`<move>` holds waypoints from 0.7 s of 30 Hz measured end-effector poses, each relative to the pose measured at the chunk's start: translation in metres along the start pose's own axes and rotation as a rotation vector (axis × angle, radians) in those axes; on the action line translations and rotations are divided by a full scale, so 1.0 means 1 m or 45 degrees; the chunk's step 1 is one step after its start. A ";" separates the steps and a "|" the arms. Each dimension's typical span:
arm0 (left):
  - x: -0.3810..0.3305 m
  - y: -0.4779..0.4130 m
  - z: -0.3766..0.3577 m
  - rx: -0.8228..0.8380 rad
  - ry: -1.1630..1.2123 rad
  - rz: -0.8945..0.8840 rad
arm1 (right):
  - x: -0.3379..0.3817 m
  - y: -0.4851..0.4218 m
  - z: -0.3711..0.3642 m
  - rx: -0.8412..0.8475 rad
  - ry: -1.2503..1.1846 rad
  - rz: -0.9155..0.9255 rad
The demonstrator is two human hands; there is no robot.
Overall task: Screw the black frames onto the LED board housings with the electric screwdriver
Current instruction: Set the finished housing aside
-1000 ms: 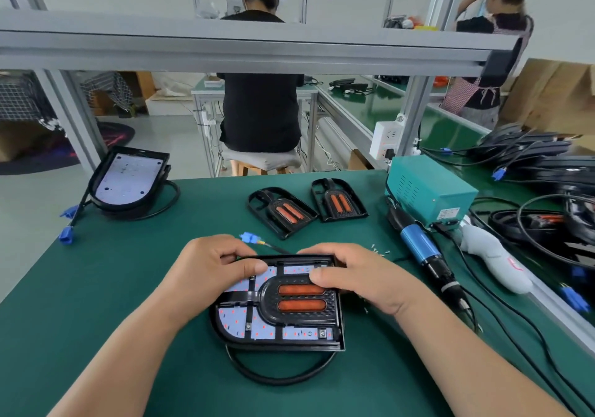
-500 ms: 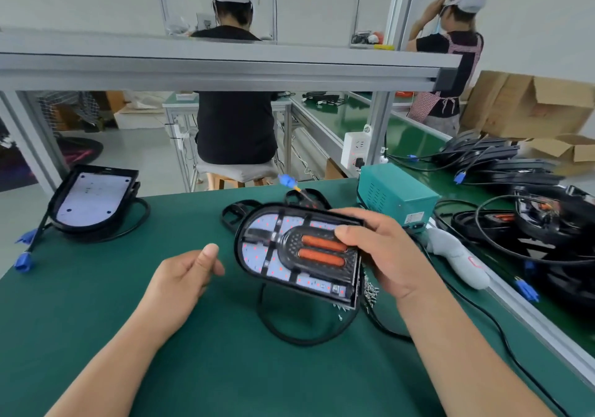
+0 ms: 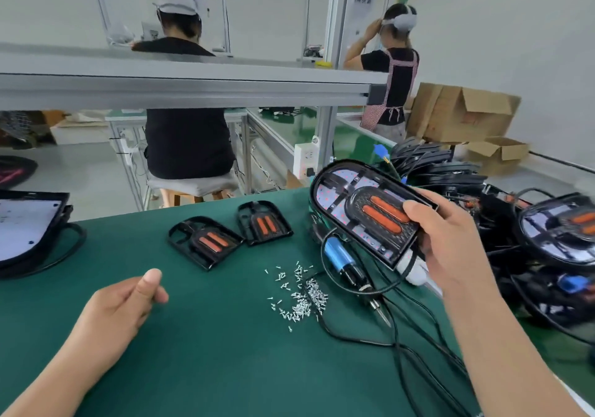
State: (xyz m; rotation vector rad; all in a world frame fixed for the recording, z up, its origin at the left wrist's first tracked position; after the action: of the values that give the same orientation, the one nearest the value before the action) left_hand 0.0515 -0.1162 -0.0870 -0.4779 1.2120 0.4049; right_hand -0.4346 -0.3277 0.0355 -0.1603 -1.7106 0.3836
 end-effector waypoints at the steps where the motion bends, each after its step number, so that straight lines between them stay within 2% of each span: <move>1: 0.003 -0.001 0.002 -0.002 0.001 0.006 | 0.002 -0.001 0.011 -0.030 0.015 0.016; 7: 0.017 -0.008 0.005 0.025 -0.023 0.054 | 0.018 0.002 0.089 -0.373 0.132 0.106; 18: 0.048 -0.022 0.008 0.126 0.016 0.156 | 0.037 0.019 0.207 -1.038 0.146 0.206; 21: 0.054 -0.025 0.010 0.147 0.029 0.177 | 0.035 0.018 0.220 -1.093 0.098 0.191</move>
State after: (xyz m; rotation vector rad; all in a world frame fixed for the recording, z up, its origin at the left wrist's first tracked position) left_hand 0.0886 -0.1291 -0.1323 -0.3011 1.2872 0.4462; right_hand -0.6574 -0.3355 0.0327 -0.9158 -1.6934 -0.2718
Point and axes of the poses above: each hand's wrist, its own y-axis away from the middle knuckle, its own z-axis out of the back of the hand, x = y × z, the point moved 10 cm from there along -y, towards the middle knuckle, and after that the axes turned 8 degrees about y, right-handed, at the moved point
